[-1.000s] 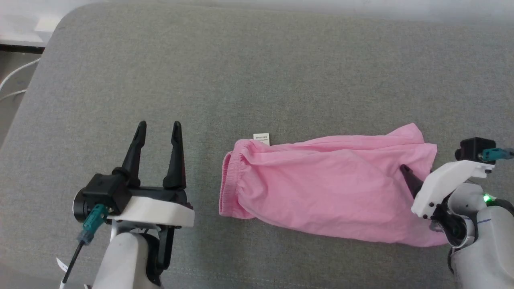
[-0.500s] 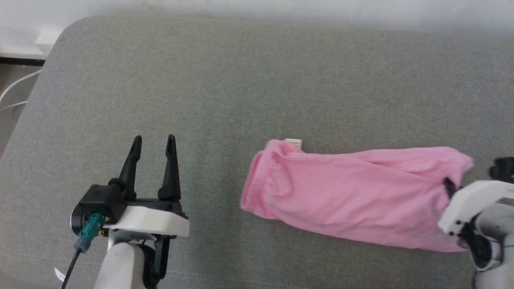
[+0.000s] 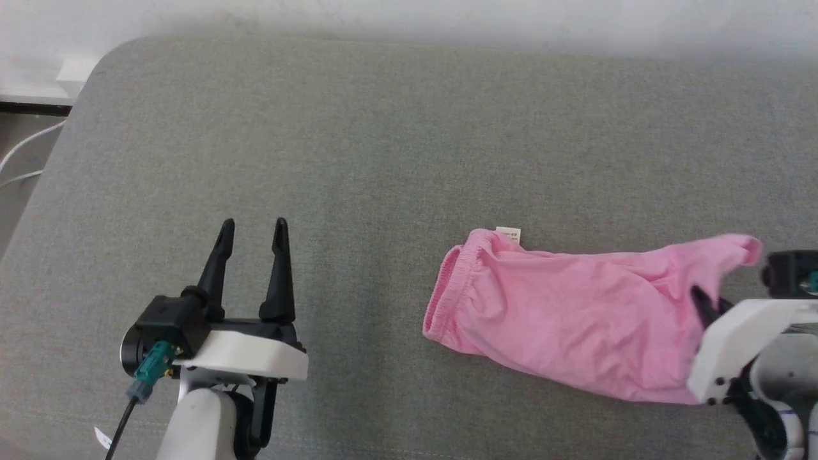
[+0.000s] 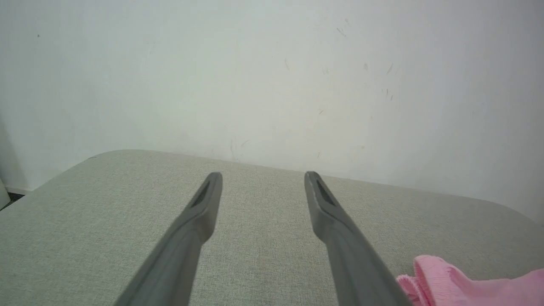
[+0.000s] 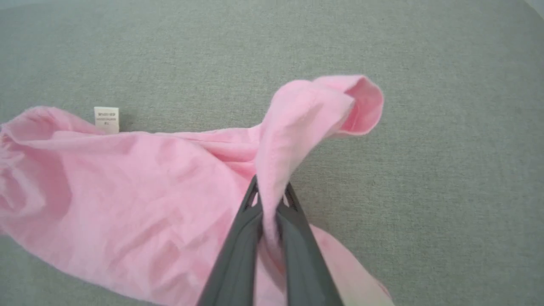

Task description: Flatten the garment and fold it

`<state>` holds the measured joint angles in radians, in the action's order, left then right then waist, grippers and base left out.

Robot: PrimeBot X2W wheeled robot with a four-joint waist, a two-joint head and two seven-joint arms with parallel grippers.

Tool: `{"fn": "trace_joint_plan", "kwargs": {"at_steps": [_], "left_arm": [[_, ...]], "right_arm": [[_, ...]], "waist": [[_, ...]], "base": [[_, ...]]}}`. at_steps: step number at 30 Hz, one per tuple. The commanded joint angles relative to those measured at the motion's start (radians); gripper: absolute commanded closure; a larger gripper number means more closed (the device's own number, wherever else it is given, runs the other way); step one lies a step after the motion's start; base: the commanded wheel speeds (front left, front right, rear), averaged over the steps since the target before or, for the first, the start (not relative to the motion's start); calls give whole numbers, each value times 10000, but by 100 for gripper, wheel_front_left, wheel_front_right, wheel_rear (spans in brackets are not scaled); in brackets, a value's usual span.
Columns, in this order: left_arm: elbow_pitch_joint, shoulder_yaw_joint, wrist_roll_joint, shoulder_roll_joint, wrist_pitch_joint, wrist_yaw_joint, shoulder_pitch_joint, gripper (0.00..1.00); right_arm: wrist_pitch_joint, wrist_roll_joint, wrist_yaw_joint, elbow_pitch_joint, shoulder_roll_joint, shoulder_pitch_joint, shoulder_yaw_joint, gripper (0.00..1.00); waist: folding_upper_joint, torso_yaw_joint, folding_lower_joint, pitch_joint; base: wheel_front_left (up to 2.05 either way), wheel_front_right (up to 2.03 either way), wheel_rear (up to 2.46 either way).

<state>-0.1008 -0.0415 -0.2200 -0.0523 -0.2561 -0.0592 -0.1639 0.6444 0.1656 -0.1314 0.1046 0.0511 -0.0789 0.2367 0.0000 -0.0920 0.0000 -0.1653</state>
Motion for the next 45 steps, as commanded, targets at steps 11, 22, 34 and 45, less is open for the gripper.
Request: {"fn": "trace_joint_plan", "kwargs": {"at_steps": [11,22,34,45], "left_arm": [[-33,-247,-187,19,-57,116,-94,0],[-31,-614,-419,20,-57,244,-363,0],[-60,-490,-373,20,-57,273,-142,0],[136,-154,-156,20,-57,194,249,0]], "right_arm": [[1603,108,7,1499,-9,-671,-4033,100],[840,531,7,-1585,-9,-2763,-5860,71],[-2635,2297,7,-956,-9,-2712,-5360,0],[-6400,2481,7,-451,-9,-12,-2649,0]], "waist": [[0,-290,0,-339],[0,-821,0,-845],[0,-539,0,-387],[0,148,0,150]], "base": [[0,0,0],[0,0,0],[0,0,0],[0,0,0]]}}
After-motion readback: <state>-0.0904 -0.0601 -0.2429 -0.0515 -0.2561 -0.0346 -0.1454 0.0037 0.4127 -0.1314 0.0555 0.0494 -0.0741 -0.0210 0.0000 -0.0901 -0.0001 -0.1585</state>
